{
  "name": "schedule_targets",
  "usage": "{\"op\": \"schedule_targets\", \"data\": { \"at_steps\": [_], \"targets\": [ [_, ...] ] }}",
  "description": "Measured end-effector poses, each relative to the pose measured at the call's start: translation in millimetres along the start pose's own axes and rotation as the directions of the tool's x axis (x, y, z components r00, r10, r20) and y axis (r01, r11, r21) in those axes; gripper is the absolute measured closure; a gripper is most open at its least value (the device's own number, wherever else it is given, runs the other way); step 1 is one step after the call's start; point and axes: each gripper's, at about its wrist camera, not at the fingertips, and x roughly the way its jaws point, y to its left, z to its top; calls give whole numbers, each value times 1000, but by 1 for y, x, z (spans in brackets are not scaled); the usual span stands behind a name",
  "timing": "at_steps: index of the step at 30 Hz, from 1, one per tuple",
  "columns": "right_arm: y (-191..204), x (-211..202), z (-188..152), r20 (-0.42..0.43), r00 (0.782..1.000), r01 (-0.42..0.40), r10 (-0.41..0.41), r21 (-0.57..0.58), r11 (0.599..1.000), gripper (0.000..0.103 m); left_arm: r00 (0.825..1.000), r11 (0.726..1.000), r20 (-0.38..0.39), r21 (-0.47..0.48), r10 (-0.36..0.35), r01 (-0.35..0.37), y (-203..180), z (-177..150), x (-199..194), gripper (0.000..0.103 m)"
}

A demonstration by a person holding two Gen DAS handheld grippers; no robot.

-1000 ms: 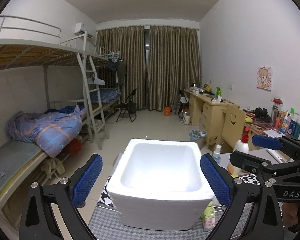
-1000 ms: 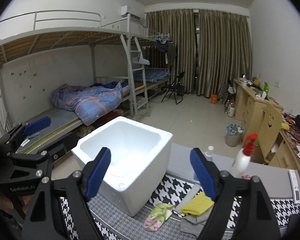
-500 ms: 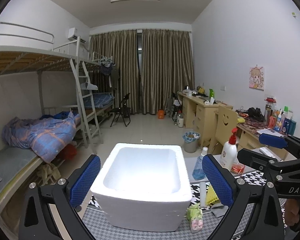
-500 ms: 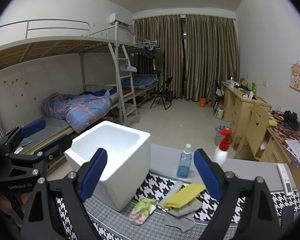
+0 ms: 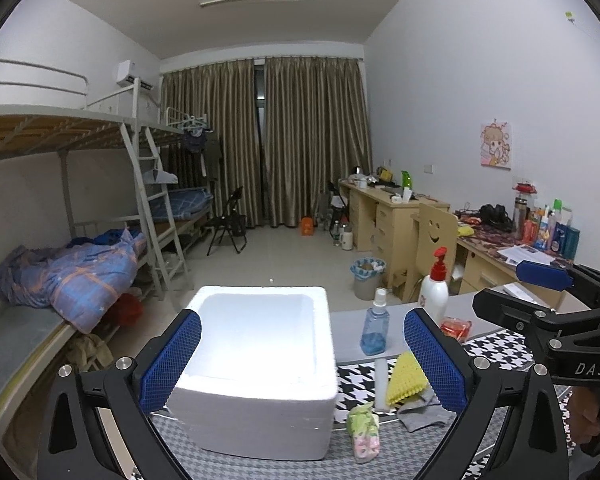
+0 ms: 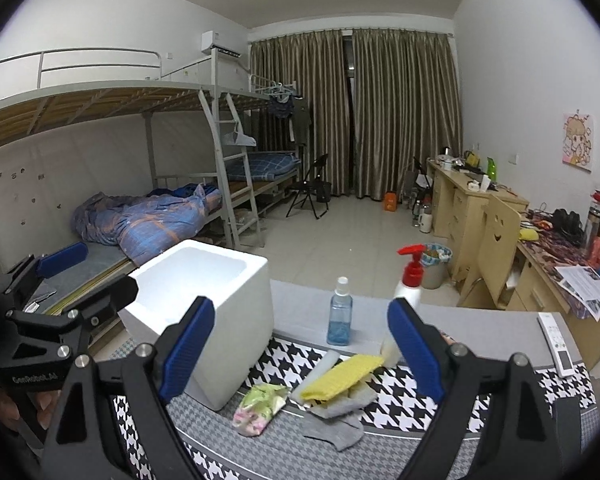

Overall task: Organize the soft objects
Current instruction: 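Move both tools back from the box toward the remaining items on the table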

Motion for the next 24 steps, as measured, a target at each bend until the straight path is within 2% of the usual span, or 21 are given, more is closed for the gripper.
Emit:
{"op": "schedule_targets", "data": {
  "at_steps": [24],
  "targets": [
    [-35, -8, -18, -34, 998, 49, -47, 54, 997, 12, 997, 998, -46, 14, -56, 57, -38, -17, 12, 1]
  ]
}}
